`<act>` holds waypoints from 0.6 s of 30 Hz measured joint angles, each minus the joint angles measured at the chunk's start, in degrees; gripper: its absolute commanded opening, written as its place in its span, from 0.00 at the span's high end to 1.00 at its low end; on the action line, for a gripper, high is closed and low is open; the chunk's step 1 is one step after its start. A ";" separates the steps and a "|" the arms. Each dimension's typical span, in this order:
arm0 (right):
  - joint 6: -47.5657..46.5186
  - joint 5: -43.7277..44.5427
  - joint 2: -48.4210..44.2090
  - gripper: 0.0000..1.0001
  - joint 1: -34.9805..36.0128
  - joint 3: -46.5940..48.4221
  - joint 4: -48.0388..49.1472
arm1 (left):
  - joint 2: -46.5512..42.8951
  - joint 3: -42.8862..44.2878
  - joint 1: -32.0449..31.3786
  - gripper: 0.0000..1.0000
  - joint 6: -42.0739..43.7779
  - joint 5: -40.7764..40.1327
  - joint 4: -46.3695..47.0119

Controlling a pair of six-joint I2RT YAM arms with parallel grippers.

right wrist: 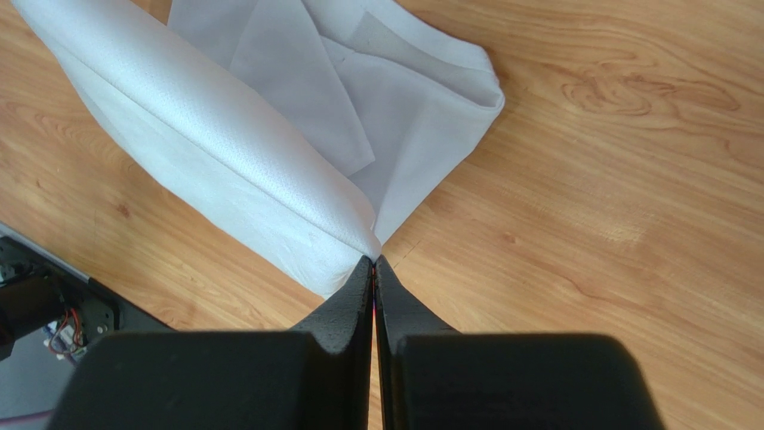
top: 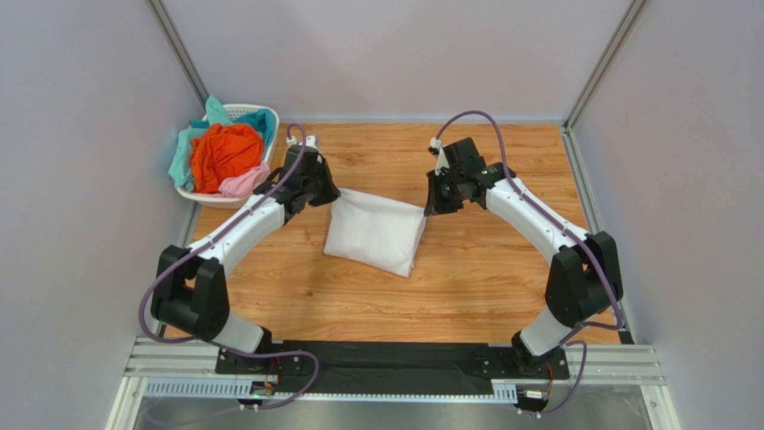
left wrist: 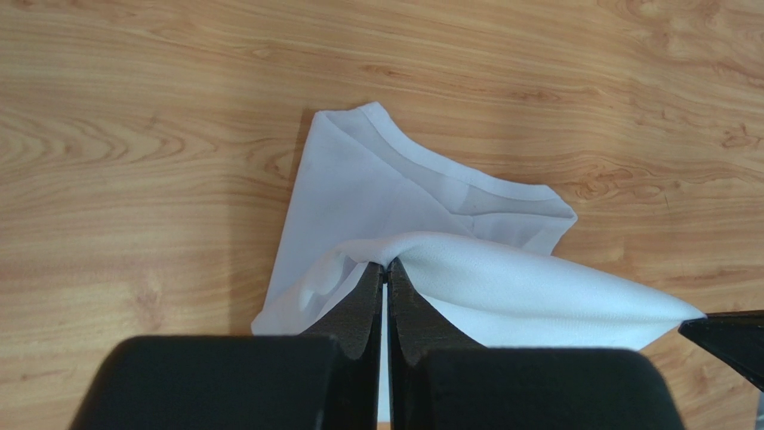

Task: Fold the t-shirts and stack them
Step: Fold the tshirt

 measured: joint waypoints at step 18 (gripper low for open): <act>0.00 3.04 13.49 1.00 -2.21 8.15 1.38 | 15.91 8.83 3.21 1.00 2.69 4.74 1.27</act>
